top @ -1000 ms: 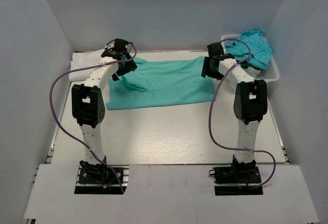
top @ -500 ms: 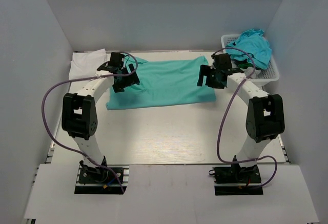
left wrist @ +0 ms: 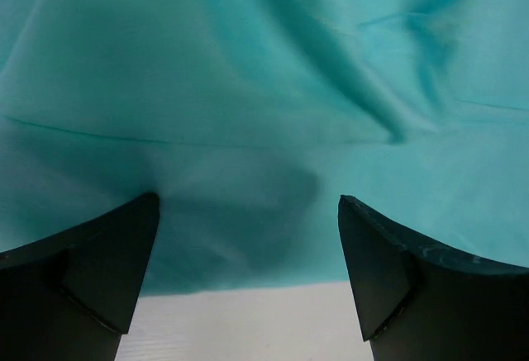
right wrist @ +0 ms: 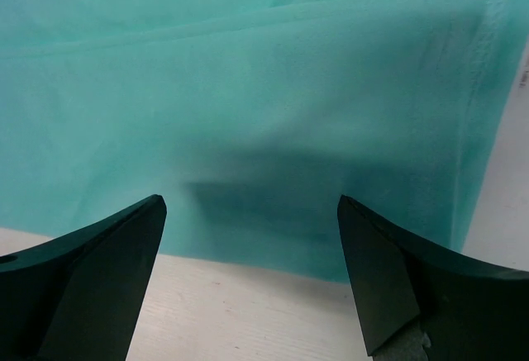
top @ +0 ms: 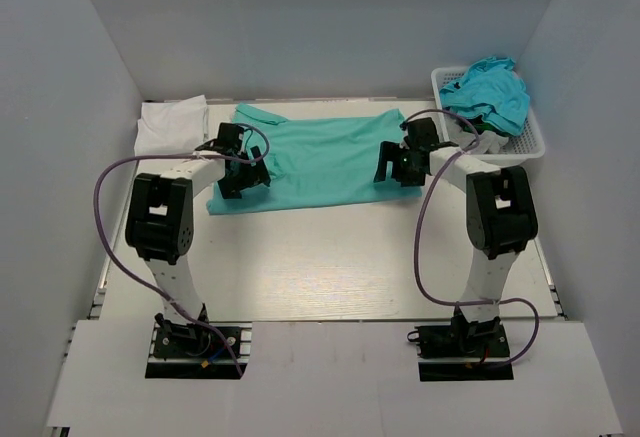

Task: Fold and stack the t-shirts
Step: Fold the flattened tshirt in 1/3 of the way, then grap the side of the flattened tshirt furthest away from the robot with both arms

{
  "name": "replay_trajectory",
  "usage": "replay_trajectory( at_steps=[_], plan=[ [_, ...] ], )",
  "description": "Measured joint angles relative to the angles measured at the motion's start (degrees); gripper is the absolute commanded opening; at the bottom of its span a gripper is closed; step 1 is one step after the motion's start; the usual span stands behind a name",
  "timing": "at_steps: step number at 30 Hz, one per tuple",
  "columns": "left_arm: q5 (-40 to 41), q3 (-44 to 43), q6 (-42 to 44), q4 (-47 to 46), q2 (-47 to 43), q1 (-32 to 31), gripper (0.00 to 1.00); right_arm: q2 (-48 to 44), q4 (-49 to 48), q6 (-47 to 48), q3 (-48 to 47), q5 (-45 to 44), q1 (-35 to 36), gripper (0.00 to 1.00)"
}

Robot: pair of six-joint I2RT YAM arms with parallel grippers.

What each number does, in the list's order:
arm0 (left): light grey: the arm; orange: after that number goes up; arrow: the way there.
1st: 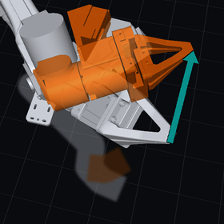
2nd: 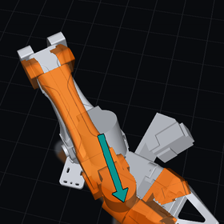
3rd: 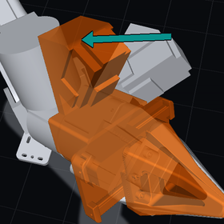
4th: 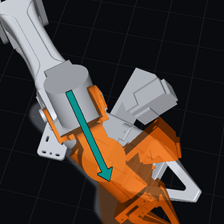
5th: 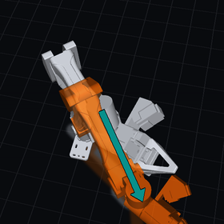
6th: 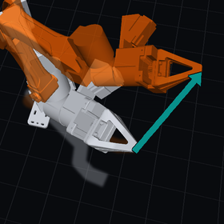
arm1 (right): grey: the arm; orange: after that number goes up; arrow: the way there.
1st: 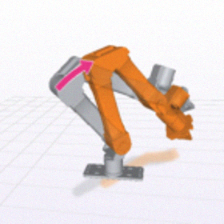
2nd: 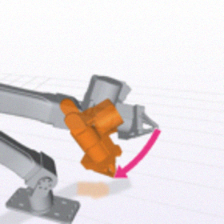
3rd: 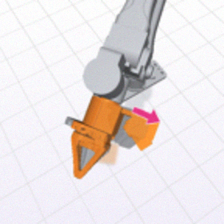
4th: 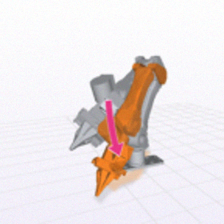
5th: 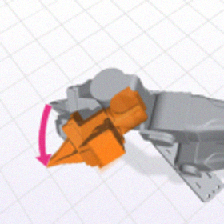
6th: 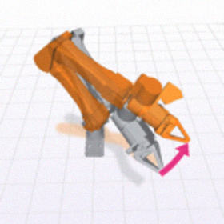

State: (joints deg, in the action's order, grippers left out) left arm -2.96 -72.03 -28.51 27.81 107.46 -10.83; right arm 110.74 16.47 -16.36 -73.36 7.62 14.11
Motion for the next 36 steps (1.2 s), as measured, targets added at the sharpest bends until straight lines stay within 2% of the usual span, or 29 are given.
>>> replay_trajectory(
  at_steps=[4, 7, 15, 19, 23, 26, 32, 36],
  plan=[
    [1.51, 0.94, -1.6, -1.66, 1.03, 0.17, 1.0, -0.85, -1.86, -0.15, 1.7, -0.83, 0.0, 0.9],
    [2.32, 5.11, -2.84, -3.85, -1.84, -0.17, 1.0, -3.96, -3.63, -0.37, 6.34, -1.55, 0.11, 0.9],
    [-0.04, 26.56, -8.31, 1.33, -22.51, -0.98, 1.0, -17.35, -3.37, -2.47, 21.62, -2.58, 1.18, 0.9],
    [-1.03, 31.41, -9.49, 8.92, -32.85, -0.96, 1.0, -25.64, 1.09, -3.19, 27.85, -3.39, 1.84, 0.9],
    [0.68, 26.71, -9.66, 10.21, -37.09, -0.83, 1.0, -30.97, 2.95, -3.15, 27.1, -3.61, 2.23, 0.9],
    [4.15, 19.02, -9.57, 9.07, -34.69, -0.46, 1.0, -31.56, 2.12, -3.17, 22.82, -4.24, 2.32, 0.9],
    [11.89, 2.14, -8.76, 7.13, -19.89, 1.14, 1.0, -23.69, 1.03, -3.06, 6.91, -7.08, 2.32, 0.9],
    [13.81, -4.48, -7.98, 6.88, -9.84, 2.75, 1.0, -18.12, 0.66, -2.84, -0.37, -8.98, 2.29, 0.9]
  ],
)
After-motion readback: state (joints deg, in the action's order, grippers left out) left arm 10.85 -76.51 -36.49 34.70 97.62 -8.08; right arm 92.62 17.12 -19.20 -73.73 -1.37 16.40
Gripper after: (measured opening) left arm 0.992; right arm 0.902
